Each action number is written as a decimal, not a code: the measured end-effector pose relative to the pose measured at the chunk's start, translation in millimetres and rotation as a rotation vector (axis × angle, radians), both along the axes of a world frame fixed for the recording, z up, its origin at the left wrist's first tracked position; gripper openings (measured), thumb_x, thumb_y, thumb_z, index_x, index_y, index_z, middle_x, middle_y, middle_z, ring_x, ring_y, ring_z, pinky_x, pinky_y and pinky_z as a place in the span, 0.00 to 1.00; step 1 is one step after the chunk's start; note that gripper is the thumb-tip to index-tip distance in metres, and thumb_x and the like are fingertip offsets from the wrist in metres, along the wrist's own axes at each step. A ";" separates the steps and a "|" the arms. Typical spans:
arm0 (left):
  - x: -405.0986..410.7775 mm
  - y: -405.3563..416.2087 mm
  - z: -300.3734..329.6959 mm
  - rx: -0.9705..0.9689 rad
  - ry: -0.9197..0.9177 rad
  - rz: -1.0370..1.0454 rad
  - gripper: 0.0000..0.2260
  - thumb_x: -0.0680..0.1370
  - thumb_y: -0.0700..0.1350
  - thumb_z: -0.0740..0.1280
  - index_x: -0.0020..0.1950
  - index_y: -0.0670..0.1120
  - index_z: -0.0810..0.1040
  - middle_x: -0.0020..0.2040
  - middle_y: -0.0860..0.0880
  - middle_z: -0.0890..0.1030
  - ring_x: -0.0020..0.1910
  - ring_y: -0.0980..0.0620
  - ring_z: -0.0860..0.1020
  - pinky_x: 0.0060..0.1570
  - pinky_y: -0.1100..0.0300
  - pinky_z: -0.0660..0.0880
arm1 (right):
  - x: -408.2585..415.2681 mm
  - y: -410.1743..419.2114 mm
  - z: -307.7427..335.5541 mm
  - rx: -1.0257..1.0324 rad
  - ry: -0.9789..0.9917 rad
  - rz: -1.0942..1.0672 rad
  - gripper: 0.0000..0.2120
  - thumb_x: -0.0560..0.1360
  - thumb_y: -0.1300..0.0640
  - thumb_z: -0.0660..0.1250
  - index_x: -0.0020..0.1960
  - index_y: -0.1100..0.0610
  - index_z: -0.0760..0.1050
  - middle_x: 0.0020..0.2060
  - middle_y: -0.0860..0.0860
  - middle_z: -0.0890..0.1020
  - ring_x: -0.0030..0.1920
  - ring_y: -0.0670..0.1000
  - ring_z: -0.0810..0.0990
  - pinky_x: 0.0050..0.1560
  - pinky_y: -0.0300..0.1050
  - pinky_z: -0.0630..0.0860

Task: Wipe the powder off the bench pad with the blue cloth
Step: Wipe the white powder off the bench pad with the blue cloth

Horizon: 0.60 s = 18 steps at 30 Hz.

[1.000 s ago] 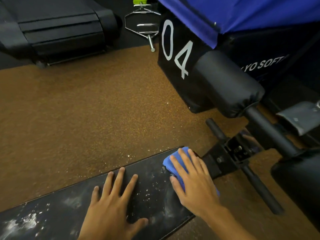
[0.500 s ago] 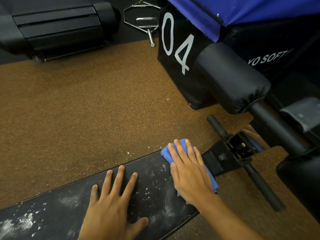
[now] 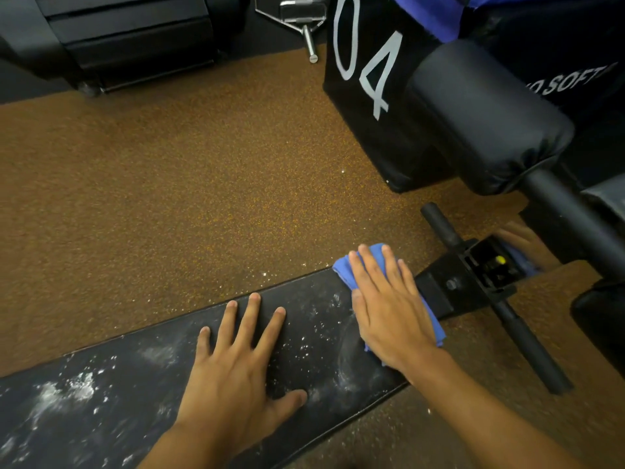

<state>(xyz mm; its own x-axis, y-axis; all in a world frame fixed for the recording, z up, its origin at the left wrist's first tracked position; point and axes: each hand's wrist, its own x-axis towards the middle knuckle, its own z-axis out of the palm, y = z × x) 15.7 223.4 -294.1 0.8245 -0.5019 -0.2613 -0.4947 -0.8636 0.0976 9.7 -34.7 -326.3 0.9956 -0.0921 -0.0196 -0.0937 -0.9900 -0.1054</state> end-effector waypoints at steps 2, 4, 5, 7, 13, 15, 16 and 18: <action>-0.6 0.6 0.4 -0.002 0.003 0.008 0.50 0.64 0.80 0.60 0.80 0.54 0.63 0.81 0.44 0.61 0.78 0.36 0.62 0.64 0.29 0.70 | -11.6 -1.5 -1.1 -0.004 -0.003 0.056 0.28 0.83 0.50 0.51 0.82 0.56 0.55 0.81 0.52 0.58 0.81 0.59 0.51 0.78 0.62 0.55; -0.2 0.6 1.4 -0.004 0.018 0.012 0.51 0.63 0.80 0.60 0.80 0.54 0.64 0.81 0.44 0.61 0.78 0.36 0.63 0.63 0.29 0.71 | -25.6 -5.0 0.9 -0.008 0.017 0.133 0.28 0.83 0.49 0.50 0.82 0.55 0.54 0.81 0.51 0.56 0.82 0.58 0.48 0.78 0.60 0.53; -0.1 0.7 2.1 -0.004 0.029 0.014 0.51 0.63 0.80 0.60 0.80 0.54 0.64 0.81 0.44 0.61 0.78 0.36 0.63 0.63 0.29 0.71 | -28.0 -8.1 1.1 -0.011 0.026 0.162 0.28 0.83 0.49 0.50 0.82 0.55 0.54 0.81 0.51 0.56 0.82 0.57 0.48 0.78 0.60 0.53; 0.0 0.1 3.1 0.003 0.042 0.014 0.51 0.63 0.80 0.60 0.80 0.54 0.63 0.81 0.44 0.61 0.78 0.36 0.62 0.64 0.29 0.70 | -16.4 -13.3 2.0 -0.009 0.034 0.141 0.28 0.83 0.49 0.49 0.82 0.54 0.55 0.81 0.51 0.58 0.81 0.57 0.51 0.78 0.60 0.54; 0.0 -0.6 4.2 0.024 0.052 0.010 0.50 0.65 0.80 0.59 0.81 0.54 0.61 0.82 0.44 0.60 0.79 0.36 0.60 0.66 0.30 0.69 | -15.0 14.5 -0.4 -0.023 0.023 0.052 0.29 0.83 0.49 0.49 0.82 0.55 0.51 0.82 0.51 0.54 0.81 0.59 0.47 0.79 0.61 0.53; -0.1 -1.5 6.3 0.026 0.076 0.014 0.50 0.65 0.79 0.59 0.81 0.54 0.62 0.82 0.43 0.60 0.79 0.35 0.60 0.66 0.30 0.69 | -42.9 6.1 6.2 -0.018 0.050 0.205 0.29 0.84 0.49 0.50 0.82 0.55 0.50 0.82 0.50 0.53 0.82 0.56 0.45 0.79 0.59 0.53; -0.1 -2.0 7.2 0.026 0.088 0.017 0.50 0.65 0.79 0.59 0.81 0.54 0.61 0.82 0.43 0.60 0.79 0.35 0.60 0.66 0.29 0.68 | -46.1 -3.0 7.6 -0.014 0.050 0.240 0.29 0.83 0.49 0.50 0.82 0.54 0.52 0.82 0.49 0.54 0.82 0.55 0.46 0.79 0.59 0.54; 0.3 -2.3 8.6 0.025 0.111 0.025 0.50 0.65 0.79 0.57 0.82 0.55 0.57 0.83 0.44 0.55 0.80 0.36 0.55 0.69 0.29 0.65 | -29.5 -10.7 7.2 -0.003 0.043 0.185 0.29 0.82 0.49 0.50 0.82 0.53 0.54 0.81 0.50 0.56 0.82 0.55 0.49 0.78 0.59 0.55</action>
